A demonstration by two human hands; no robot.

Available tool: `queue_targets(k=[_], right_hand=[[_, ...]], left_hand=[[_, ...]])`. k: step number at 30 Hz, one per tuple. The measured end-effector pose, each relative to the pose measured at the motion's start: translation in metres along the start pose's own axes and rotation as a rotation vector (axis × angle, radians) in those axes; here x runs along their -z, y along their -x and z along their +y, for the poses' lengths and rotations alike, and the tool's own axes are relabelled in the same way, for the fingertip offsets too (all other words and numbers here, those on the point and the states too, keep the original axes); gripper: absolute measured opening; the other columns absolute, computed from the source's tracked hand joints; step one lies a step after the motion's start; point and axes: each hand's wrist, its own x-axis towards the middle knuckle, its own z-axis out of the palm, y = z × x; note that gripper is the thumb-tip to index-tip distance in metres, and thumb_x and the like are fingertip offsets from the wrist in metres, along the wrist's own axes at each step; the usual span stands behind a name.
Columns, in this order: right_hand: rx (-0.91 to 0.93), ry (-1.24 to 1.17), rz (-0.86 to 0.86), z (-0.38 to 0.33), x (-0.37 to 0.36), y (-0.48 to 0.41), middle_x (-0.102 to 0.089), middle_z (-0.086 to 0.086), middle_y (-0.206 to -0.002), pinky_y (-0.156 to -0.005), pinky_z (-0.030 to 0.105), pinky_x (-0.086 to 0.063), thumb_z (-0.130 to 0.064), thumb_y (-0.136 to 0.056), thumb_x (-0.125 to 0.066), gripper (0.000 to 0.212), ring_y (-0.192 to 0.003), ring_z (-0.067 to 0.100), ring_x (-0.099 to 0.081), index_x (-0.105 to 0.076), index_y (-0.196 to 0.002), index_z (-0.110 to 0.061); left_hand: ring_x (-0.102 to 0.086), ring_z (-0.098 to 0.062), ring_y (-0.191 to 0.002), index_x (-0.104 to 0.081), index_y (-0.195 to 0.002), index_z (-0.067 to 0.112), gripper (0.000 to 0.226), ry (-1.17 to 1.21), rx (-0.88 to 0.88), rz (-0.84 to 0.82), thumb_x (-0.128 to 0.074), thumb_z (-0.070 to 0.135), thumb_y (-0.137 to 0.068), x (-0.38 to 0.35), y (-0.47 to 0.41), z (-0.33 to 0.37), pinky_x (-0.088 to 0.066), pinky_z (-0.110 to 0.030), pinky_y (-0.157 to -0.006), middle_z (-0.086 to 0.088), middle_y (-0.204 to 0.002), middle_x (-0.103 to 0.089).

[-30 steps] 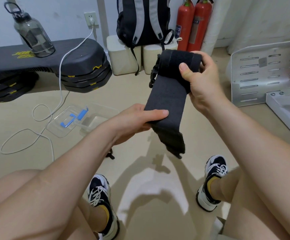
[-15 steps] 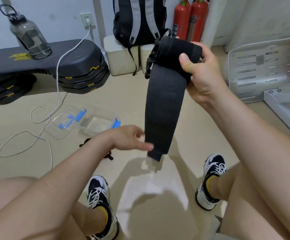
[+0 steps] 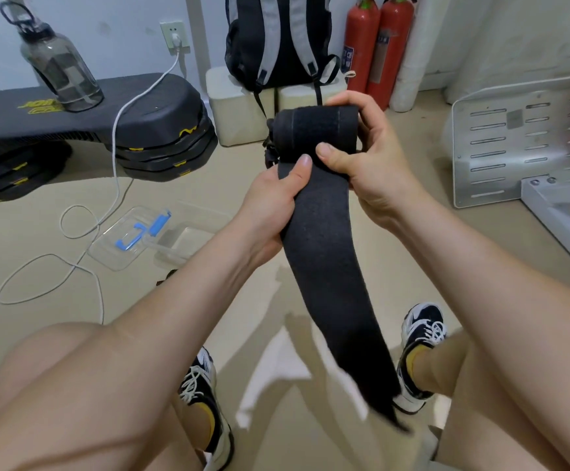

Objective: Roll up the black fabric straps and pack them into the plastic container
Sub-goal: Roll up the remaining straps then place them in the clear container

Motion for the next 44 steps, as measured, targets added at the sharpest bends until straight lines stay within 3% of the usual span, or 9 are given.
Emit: queue_targets(k=[15,18,20,24,27,30,35,40,44], right_hand=[[-0.036,0.153,-0.094,0.009,-0.006,0.01,-0.048,0.009,-0.117,-0.083,0.036,-0.054,0.003,-0.077,-0.061,0.046,-0.1,0.022,-0.055,-0.051,-0.104,-0.033],[-0.042,0.127,-0.114,0.007,-0.001,0.009,-0.051,0.0,-0.104,-0.078,0.035,-0.055,0.015,-0.083,-0.057,0.046,-0.089,0.014,-0.057,-0.052,-0.104,-0.026],[-0.053,0.111,-0.12,0.004,0.003,0.006,-0.052,0.002,-0.105,-0.075,0.034,-0.056,0.016,-0.083,-0.058,0.047,-0.09,0.016,-0.058,-0.054,-0.104,-0.026],[-0.13,0.023,-0.19,0.001,0.009,0.001,-0.051,0.011,-0.115,-0.075,0.033,-0.056,0.014,-0.084,-0.058,0.048,-0.096,0.023,-0.06,-0.055,-0.11,-0.027],[-0.165,0.065,-0.258,0.0,0.008,-0.001,-0.053,0.01,-0.116,-0.08,0.035,-0.057,0.012,-0.084,-0.06,0.052,-0.097,0.02,-0.06,-0.052,-0.118,-0.026],[-0.197,0.048,-0.286,-0.002,0.007,-0.001,-0.055,0.01,-0.118,-0.085,0.033,-0.056,0.003,-0.077,-0.064,0.058,-0.101,0.019,-0.061,-0.051,-0.127,-0.025],[-0.293,0.011,-0.3,-0.004,0.007,-0.001,-0.06,0.004,-0.125,-0.09,0.028,-0.054,0.005,-0.082,-0.064,0.074,-0.113,0.017,-0.064,-0.04,-0.147,-0.022],[-0.489,-0.039,-0.295,-0.008,0.007,0.002,-0.073,0.006,-0.108,-0.081,0.031,-0.058,-0.002,-0.097,-0.052,0.027,-0.099,0.019,-0.071,-0.065,-0.117,-0.015],[-0.491,0.035,-0.231,0.001,0.004,0.004,-0.074,0.003,-0.095,-0.076,0.03,-0.058,-0.001,-0.096,-0.055,0.021,-0.09,0.018,-0.072,-0.067,-0.105,-0.015]], left_hand=[[-0.072,-0.019,-0.091,-0.068,-0.099,0.015,0.026,-0.414,0.16,-0.08,-0.051,0.034,-0.1,0.011,0.008,0.006,-0.055,-0.035,-0.082,-0.002,-0.094,-0.076],[-0.063,-0.013,-0.066,-0.067,-0.081,0.016,0.047,-0.886,0.166,-0.18,-0.045,0.053,-0.099,0.024,0.017,0.03,-0.053,-0.027,-0.067,-0.001,-0.074,-0.07],[-0.052,-0.008,-0.054,-0.066,-0.067,0.014,0.053,-1.076,-0.041,-0.048,-0.053,0.059,-0.092,0.032,0.02,0.044,-0.045,-0.021,-0.057,0.001,-0.061,-0.065],[-0.056,-0.006,-0.067,-0.066,-0.094,0.022,0.019,-0.76,-0.416,0.082,-0.074,0.037,-0.086,0.039,0.02,0.058,-0.049,-0.022,-0.062,0.003,-0.082,-0.061],[-0.061,-0.011,-0.087,-0.06,-0.124,0.031,0.039,-0.96,-0.396,0.015,-0.068,0.045,-0.088,0.041,0.013,0.045,-0.052,-0.022,-0.077,0.004,-0.1,-0.056],[-0.054,0.003,-0.091,-0.064,-0.118,0.031,0.036,-1.008,-0.431,0.05,-0.068,0.049,-0.087,0.044,0.009,0.048,-0.048,-0.019,-0.088,0.014,-0.098,-0.051],[-0.071,-0.031,-0.093,-0.07,-0.114,0.02,0.027,-0.633,-0.254,-0.112,-0.072,0.029,-0.089,0.04,0.014,0.045,-0.06,-0.046,-0.081,-0.013,-0.101,-0.074],[-0.073,-0.022,-0.087,-0.072,-0.105,0.025,0.025,-0.509,-0.323,0.062,-0.08,0.021,-0.082,0.032,0.012,0.04,-0.061,-0.043,-0.078,-0.005,-0.092,-0.076],[-0.072,-0.015,-0.088,-0.072,-0.11,0.024,0.036,-0.572,-0.362,0.119,-0.084,0.019,-0.077,0.031,0.008,0.034,-0.061,-0.034,-0.074,0.001,-0.094,-0.074]])
